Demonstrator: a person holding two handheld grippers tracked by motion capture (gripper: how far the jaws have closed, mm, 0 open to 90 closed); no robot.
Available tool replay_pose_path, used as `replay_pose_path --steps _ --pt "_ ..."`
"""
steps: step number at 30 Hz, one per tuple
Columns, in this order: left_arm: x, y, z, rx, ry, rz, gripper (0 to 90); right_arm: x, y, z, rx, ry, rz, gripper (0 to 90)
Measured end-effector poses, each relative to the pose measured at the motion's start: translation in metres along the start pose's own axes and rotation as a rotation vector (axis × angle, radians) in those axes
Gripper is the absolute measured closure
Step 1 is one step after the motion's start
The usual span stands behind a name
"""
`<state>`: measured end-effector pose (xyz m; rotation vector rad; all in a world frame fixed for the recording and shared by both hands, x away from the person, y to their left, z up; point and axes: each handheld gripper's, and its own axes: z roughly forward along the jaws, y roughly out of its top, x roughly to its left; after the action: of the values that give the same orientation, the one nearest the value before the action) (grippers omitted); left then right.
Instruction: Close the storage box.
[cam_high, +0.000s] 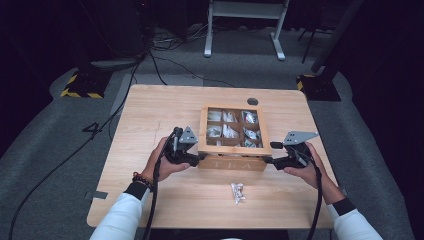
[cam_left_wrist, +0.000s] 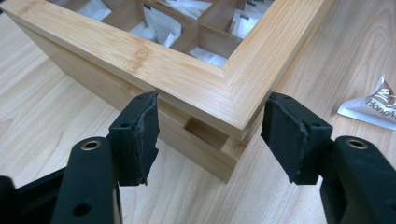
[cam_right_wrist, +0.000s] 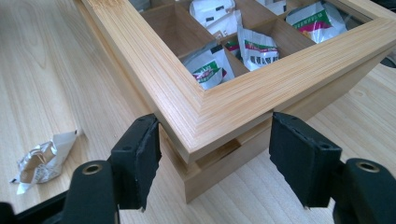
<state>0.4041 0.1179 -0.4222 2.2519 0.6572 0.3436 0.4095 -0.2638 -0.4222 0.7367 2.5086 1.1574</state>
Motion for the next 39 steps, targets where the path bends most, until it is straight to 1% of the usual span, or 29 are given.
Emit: replay_pose_path --steps 2,4,6,11,14,15,16,17,18,20,22,23,24,27,30,32,35,39 --pt "-0.0001 -0.0011 0.0009 0.002 -0.003 -0.005 37.4 0.0008 -0.0013 0.0009 0.004 -0.002 -0.004 35.5" --pt "-0.0002 -0.0016 0.0016 0.004 -0.004 -0.002 37.3 0.0008 -0.0027 0.0012 0.003 -0.001 -0.001 36.6" --pt "-0.0014 -0.0021 0.0019 0.005 0.007 0.011 37.4 0.001 -0.0044 0.0013 0.002 0.003 0.005 37.6" --pt "-0.0028 -0.0042 0.0026 -0.006 0.014 0.009 37.6 0.0019 -0.0061 0.0006 -0.001 0.002 0.002 39.3" --pt "-0.0043 -0.006 0.0054 0.015 0.008 0.013 37.1 0.0022 -0.0076 -0.0007 -0.009 0.012 0.005 40.0" --pt "-0.0049 -0.0071 0.0056 0.002 0.005 0.011 36.0 0.002 -0.0079 -0.0016 -0.016 0.014 0.01 42.6" --pt "-0.0046 -0.0076 0.004 -0.019 -0.007 0.004 38.7 0.0016 -0.0083 -0.0029 -0.031 0.03 0.016 45.4" --pt "-0.0042 -0.0071 0.0014 -0.041 -0.008 -0.001 39.9 0.0016 -0.0083 -0.0042 -0.04 0.038 0.019 45.6" --pt "-0.004 -0.0064 -0.0001 -0.054 -0.011 -0.004 41.4 0.0024 -0.0078 -0.0042 -0.038 0.034 0.013 47.3" --pt "-0.0044 -0.0055 -0.001 -0.054 -0.012 -0.002 41.5 0.0041 -0.0072 -0.003 -0.033 0.025 0.004 47.7" --pt "-0.0058 -0.0055 0.0005 -0.041 -0.014 0.002 41.5 0.0041 -0.0071 -0.0028 -0.032 0.017 0.003 48.7" --pt "-0.0067 -0.0058 0.0017 -0.037 -0.008 0.01 41.0 0.0039 -0.0073 -0.003 -0.032 0.018 0.006 49.1" --pt "-0.007 -0.006 0.0023 -0.038 -0.002 0.01 40.5 0.0036 -0.0078 -0.0029 -0.033 0.019 0.008 49.2" --pt "-0.0057 -0.0069 0.0018 -0.041 -0.006 0.001 42.0 0.0039 -0.0084 -0.0027 -0.035 0.018 0.009 49.2" --pt "-0.0054 -0.0074 0.0016 -0.036 -0.009 0.0 42.3 0.0038 -0.0083 -0.0027 -0.035 0.018 0.008 49.2" --pt "-0.0057 -0.0068 0.0015 -0.034 0.001 0.0 38.9 0.0039 -0.008 -0.0028 -0.033 0.019 0.007 48.4" --pt "-0.0059 -0.0061 0.0001 -0.035 0.009 0.001 36.6 0.0044 -0.0074 -0.0017 -0.027 0.021 0.004 44.3" --pt "-0.0068 -0.0053 -0.0043 -0.027 0.027 0.003 34.1 0.0055 -0.0056 -0.0039 -0.022 0.006 -0.01 40.4"
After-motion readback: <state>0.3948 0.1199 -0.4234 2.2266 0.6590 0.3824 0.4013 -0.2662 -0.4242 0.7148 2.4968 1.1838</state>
